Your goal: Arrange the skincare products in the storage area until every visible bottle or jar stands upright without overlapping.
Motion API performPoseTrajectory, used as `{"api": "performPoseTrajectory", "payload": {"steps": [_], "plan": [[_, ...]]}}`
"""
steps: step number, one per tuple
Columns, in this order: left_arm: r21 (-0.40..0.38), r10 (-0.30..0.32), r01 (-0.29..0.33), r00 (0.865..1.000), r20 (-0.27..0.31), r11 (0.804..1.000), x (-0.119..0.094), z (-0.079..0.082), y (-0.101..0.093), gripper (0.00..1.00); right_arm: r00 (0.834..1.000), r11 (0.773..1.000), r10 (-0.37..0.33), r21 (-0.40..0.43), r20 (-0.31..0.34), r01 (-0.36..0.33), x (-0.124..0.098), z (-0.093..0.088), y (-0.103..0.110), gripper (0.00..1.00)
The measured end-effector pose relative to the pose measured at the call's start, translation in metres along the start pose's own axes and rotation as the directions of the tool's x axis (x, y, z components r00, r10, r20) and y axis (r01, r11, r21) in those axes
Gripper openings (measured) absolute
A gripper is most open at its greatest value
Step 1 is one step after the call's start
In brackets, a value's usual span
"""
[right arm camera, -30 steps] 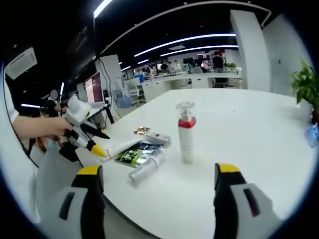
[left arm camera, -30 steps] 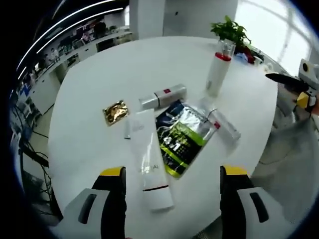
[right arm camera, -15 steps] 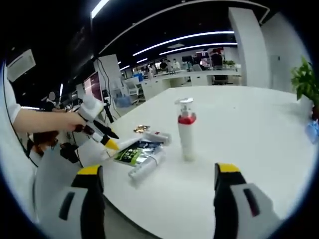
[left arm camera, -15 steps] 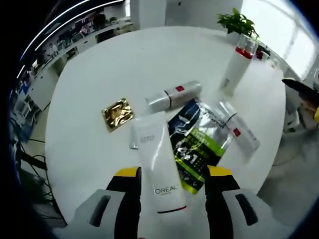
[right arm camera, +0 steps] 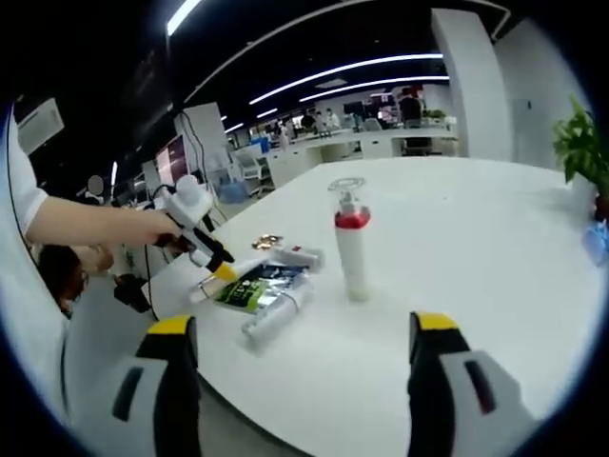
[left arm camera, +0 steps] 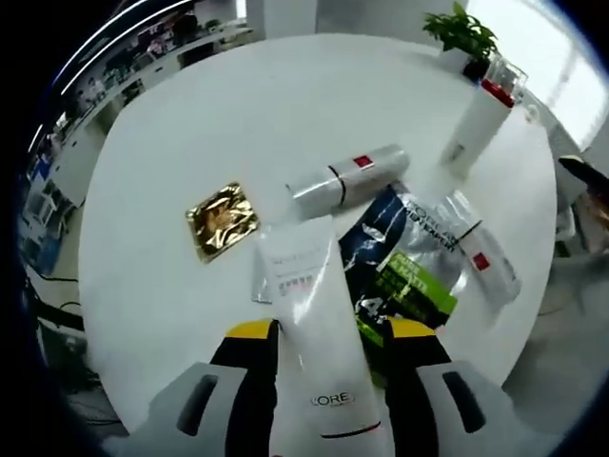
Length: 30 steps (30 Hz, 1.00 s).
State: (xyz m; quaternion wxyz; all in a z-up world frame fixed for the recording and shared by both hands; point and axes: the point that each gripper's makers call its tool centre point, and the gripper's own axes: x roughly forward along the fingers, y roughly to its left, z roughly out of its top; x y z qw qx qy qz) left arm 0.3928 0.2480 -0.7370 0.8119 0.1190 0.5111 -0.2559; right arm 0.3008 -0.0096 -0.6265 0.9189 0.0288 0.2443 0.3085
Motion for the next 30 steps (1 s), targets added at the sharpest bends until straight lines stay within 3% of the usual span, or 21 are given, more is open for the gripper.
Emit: {"api": "performPoseTrajectory", "payload": {"steps": [16,18,21,24,30], "plan": [[0.000,-0.007,0.007,1.000,-0.013,1.000,0.008,-0.002,0.001,0.34,1.000,1.000,-0.009,0.015,0.000,0.009,0.001,0.000,-0.004,0.91],[0.018,0.001,-0.001,1.000,0.017,1.000,0.010,-0.001,0.003,0.33,1.000,1.000,-0.008,0.015,0.001,0.008,0.002,0.000,-0.003,0.91],[-0.021,0.019,-0.018,0.998,0.058,1.000,0.009,0.000,0.004,0.32,1.000,1.000,0.000,0.012,0.004,0.000,0.003,0.001,0.001,0.91],[-0.046,0.031,-0.027,0.997,0.075,0.999,0.006,-0.001,0.003,0.31,1.000,1.000,0.008,0.009,0.005,-0.008,0.003,0.002,0.004,0.91],[-0.027,0.034,-0.031,0.993,0.115,0.999,-0.004,0.001,-0.001,0.31,1.000,1.000,0.012,0.006,0.011,-0.012,-0.001,0.003,0.007,0.91]]}}
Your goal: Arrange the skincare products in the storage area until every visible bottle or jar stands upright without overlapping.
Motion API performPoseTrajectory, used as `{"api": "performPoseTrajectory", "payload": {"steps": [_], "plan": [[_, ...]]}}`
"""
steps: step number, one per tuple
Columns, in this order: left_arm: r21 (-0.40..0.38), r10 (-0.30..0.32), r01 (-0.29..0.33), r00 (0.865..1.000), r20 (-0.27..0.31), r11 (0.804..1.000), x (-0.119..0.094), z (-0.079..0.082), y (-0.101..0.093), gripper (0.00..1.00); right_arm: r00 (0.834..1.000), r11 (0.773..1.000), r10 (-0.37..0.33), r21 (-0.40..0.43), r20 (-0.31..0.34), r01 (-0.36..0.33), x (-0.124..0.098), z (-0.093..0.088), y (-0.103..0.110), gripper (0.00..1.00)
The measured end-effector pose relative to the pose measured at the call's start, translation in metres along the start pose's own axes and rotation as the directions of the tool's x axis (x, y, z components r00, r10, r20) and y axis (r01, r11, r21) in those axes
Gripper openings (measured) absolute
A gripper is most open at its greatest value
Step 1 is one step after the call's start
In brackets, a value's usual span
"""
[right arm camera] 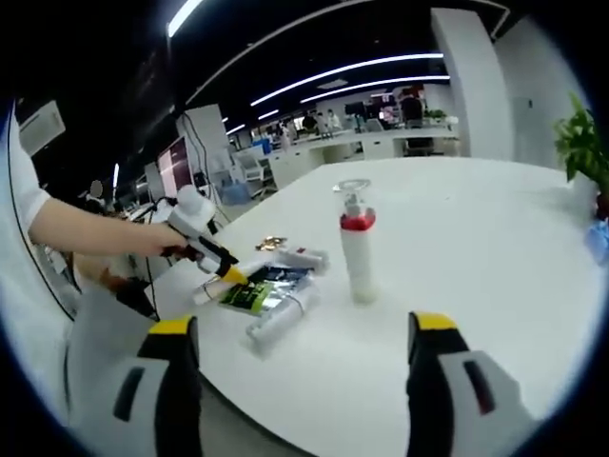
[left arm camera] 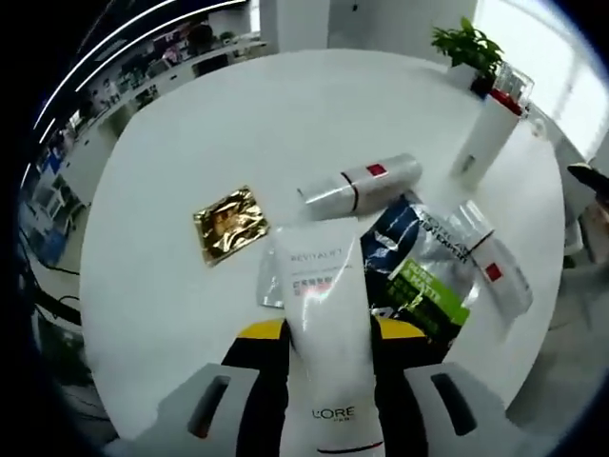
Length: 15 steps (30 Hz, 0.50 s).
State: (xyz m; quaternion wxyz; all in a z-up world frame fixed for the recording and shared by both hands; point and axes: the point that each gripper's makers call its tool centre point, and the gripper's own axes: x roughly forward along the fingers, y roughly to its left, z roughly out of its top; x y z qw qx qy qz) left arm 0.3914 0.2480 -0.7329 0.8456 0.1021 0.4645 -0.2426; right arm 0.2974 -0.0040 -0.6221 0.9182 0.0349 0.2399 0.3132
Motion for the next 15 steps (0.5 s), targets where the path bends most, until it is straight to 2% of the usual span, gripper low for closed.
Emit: {"api": "performPoseTrajectory", "payload": {"steps": [9,15], "plan": [[-0.004,-0.007,0.008,0.993,0.118,1.000,-0.027,0.007,-0.012,0.31,1.000,1.000,0.010,-0.005,0.006,-0.010,-0.002,0.002,0.007,0.91],[-0.008,-0.016,0.018,0.981,0.193,1.000,-0.045,0.009,-0.023,0.30,1.000,1.000,0.025,-0.013,0.018,-0.025,-0.001,0.008,0.013,0.91]]}}
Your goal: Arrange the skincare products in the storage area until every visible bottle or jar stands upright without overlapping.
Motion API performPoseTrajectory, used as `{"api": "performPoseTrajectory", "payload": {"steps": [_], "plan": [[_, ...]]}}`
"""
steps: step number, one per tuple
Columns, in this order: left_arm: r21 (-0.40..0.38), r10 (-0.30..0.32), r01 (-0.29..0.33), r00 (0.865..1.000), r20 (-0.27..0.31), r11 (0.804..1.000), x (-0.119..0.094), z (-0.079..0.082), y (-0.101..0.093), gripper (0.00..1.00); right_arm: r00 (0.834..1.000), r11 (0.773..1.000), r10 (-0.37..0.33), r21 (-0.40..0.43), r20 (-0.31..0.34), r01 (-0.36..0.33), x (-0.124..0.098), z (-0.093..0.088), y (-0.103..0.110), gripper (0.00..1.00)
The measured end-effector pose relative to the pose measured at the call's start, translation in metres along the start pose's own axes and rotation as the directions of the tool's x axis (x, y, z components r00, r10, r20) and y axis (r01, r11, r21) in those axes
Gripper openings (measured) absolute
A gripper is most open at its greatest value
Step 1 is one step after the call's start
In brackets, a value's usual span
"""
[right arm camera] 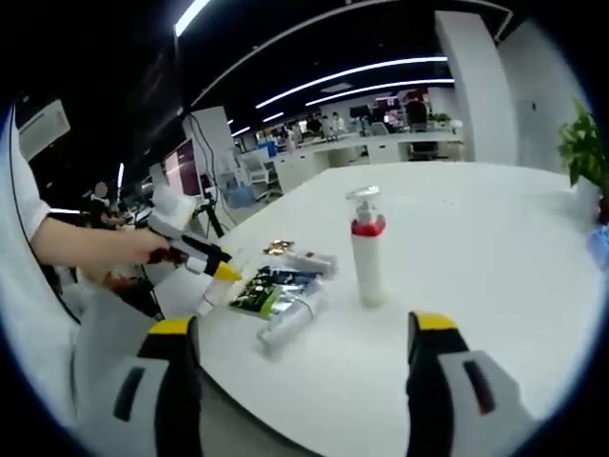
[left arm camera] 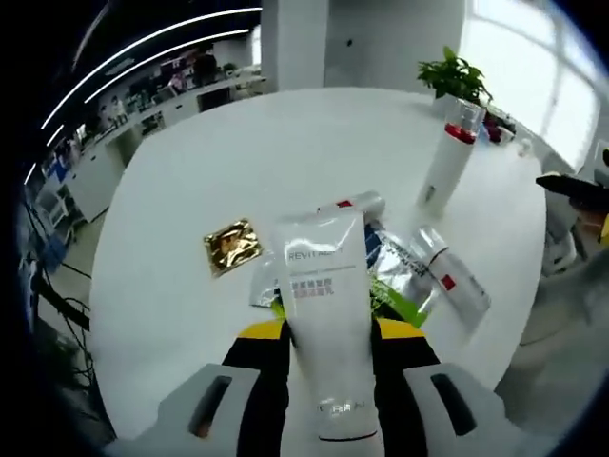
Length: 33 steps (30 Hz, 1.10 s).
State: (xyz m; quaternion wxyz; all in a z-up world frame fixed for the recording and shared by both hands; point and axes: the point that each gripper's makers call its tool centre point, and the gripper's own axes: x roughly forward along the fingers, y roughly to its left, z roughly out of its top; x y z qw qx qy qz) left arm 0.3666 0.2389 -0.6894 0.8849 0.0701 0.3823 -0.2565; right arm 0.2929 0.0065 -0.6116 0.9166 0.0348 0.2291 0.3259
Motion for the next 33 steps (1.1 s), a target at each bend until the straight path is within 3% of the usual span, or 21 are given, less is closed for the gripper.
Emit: {"api": "performPoseTrajectory", "payload": {"steps": [2,18,33], "plan": [[-0.001,-0.013,0.013,0.999,0.048,1.000,-0.007,0.005,-0.009,0.30,1.000,1.000,0.009,-0.003,0.007,-0.009,0.000,0.004,0.003,0.91],[0.014,-0.096,0.095,0.978,0.187,0.995,-0.036,0.015,-0.061,0.30,0.998,0.997,0.066,-0.025,0.011,-0.066,0.004,0.007,0.028,0.90],[0.082,-0.147,0.132,0.965,0.218,0.988,-0.043,0.020,-0.104,0.30,0.992,0.992,0.125,0.018,0.033,-0.125,0.008,0.010,0.056,0.85]]}}
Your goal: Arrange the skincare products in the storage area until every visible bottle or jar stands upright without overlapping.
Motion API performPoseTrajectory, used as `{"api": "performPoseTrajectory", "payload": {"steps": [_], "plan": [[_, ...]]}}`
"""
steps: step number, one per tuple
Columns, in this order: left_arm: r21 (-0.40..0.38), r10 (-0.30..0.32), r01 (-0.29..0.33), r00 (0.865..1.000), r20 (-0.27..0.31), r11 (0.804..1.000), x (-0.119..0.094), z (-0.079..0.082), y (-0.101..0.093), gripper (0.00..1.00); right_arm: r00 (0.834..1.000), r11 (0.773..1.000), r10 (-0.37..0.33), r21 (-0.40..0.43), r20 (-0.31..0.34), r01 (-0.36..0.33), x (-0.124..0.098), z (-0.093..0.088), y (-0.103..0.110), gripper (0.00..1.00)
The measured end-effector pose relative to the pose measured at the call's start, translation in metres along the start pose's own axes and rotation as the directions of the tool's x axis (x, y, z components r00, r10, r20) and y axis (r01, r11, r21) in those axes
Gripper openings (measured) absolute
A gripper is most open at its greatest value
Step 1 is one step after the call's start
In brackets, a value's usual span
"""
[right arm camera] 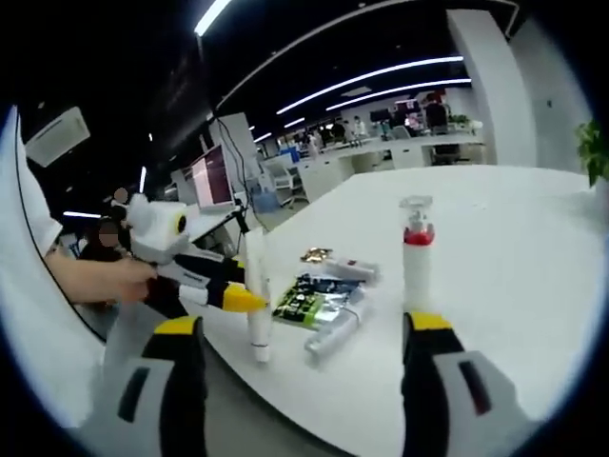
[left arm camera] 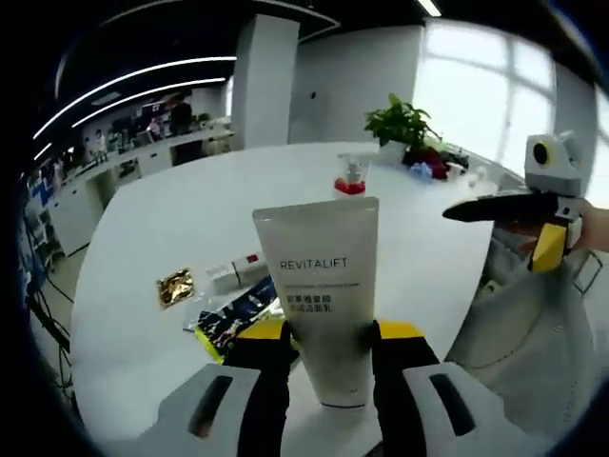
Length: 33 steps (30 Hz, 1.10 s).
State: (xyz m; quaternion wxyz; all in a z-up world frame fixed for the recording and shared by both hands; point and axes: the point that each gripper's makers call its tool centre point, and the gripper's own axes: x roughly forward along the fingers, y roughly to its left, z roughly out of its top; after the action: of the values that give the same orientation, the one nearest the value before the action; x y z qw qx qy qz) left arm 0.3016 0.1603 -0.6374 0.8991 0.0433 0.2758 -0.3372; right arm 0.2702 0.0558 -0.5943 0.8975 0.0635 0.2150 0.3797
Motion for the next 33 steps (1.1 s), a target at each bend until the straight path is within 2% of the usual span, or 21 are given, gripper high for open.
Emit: {"api": "performPoseTrajectory", "payload": {"steps": [3,5,7,9,15,19,23,29,33], "plan": [[0.003,-0.001,0.001,1.000,0.013,1.000,-0.003,0.006,-0.006,0.30,1.000,1.000,0.013,0.007,0.019,-0.013,0.004,0.007,0.007,0.80],[-0.002,0.001,-0.001,1.000,0.027,1.000,-0.006,0.012,-0.009,0.30,0.998,1.000,-0.002,-0.015,0.061,0.003,0.006,0.018,0.009,0.71],[0.003,0.010,-0.011,0.999,0.038,1.000,-0.008,0.017,-0.013,0.30,0.996,1.000,0.005,0.000,0.084,-0.005,0.008,0.025,0.014,0.65],[0.009,0.009,-0.009,0.998,0.055,1.000,-0.011,0.023,-0.016,0.30,0.993,1.000,0.022,0.009,0.115,-0.023,0.012,0.035,0.021,0.63],[0.047,0.004,-0.008,0.996,0.087,0.999,-0.018,0.040,-0.033,0.30,0.985,0.997,0.080,0.006,0.152,-0.082,0.022,0.054,0.047,0.58],[0.034,-0.004,0.000,0.994,0.105,0.999,-0.018,0.046,-0.041,0.30,0.985,0.996,0.081,-0.036,0.150,-0.077,0.025,0.056,0.055,0.51],[0.040,-0.011,0.007,0.993,0.115,0.999,-0.017,0.048,-0.052,0.30,0.986,0.997,0.082,-0.020,0.146,-0.080,0.024,0.054,0.057,0.47],[0.057,0.004,-0.012,0.991,0.137,0.998,-0.019,0.054,-0.062,0.30,0.991,0.997,0.056,-0.058,0.119,-0.050,0.025,0.052,0.057,0.36],[0.084,0.016,-0.030,0.988,0.155,0.996,-0.021,0.059,-0.067,0.30,0.991,0.997,0.045,-0.075,0.127,-0.035,0.024,0.056,0.058,0.32]]}}
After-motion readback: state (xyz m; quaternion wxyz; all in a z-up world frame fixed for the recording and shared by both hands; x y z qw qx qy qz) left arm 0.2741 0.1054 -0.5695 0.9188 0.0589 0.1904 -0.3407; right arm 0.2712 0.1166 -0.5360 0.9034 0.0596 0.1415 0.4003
